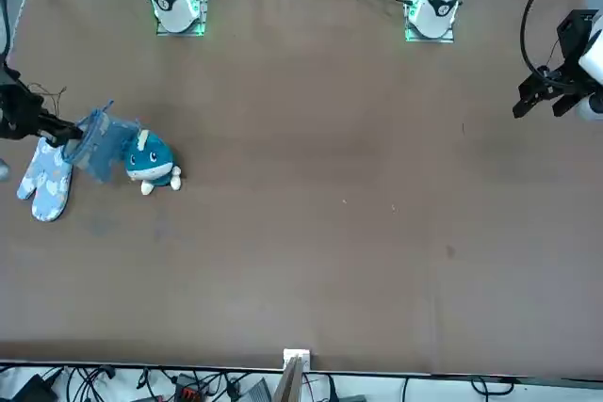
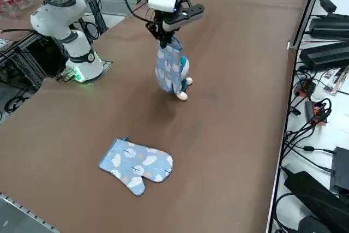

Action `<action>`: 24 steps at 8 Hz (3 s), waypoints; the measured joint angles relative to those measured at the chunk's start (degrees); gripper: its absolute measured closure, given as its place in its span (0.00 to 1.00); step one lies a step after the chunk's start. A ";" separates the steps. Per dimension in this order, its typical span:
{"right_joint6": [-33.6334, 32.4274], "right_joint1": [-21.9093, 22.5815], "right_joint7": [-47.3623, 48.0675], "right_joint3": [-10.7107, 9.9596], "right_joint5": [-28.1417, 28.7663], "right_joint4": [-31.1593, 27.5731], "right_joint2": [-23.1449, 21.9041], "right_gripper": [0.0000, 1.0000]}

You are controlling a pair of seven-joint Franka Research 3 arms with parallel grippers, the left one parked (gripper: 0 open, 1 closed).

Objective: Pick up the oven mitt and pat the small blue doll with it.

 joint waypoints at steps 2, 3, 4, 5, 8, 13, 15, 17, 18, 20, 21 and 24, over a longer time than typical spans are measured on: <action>3.25 0.07 0.17 0.00 0.01 0.38 1.30 0.97; 4.01 0.06 0.24 -0.03 0.01 0.93 1.72 0.97; 4.81 0.01 0.28 -0.14 0.01 1.69 1.86 0.97; 4.91 -0.06 0.28 -0.35 -0.09 2.85 1.85 0.97; -0.87 0.50 0.28 -0.04 -7.21 4.97 1.61 0.97; -9.22 3.45 0.26 0.18 -9.92 4.30 1.96 0.97; -7.87 4.14 0.81 0.21 -8.71 4.10 2.75 0.97; -4.15 4.43 2.25 0.14 -4.60 4.11 3.05 0.97; -1.99 4.22 2.49 -0.15 -2.32 4.11 3.09 0.97; 0.46 2.22 2.58 -0.73 1.77 4.17 3.10 0.97; 1.25 0.65 2.58 -0.87 2.11 4.29 3.10 0.97; 3.86 -2.76 -1.66 -0.96 -6.00 4.51 3.14 0.97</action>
